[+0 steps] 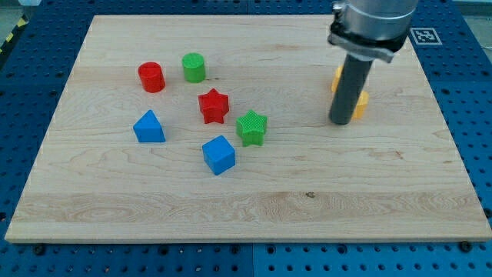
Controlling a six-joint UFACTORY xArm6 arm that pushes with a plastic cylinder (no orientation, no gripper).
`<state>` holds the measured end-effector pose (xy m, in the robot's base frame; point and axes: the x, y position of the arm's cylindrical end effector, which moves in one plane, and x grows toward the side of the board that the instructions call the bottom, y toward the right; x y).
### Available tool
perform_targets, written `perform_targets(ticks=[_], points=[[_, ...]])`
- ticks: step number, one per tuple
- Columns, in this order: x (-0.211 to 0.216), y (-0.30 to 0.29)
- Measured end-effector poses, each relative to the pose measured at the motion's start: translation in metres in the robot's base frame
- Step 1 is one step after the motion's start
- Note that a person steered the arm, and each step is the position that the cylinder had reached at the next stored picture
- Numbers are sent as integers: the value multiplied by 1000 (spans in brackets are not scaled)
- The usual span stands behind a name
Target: Slide the yellow hexagon slightly into the yellow heart
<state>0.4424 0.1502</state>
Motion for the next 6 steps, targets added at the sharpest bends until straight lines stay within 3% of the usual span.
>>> perform_targets(ticks=[4,6], points=[[-14,89],[-15,42]])
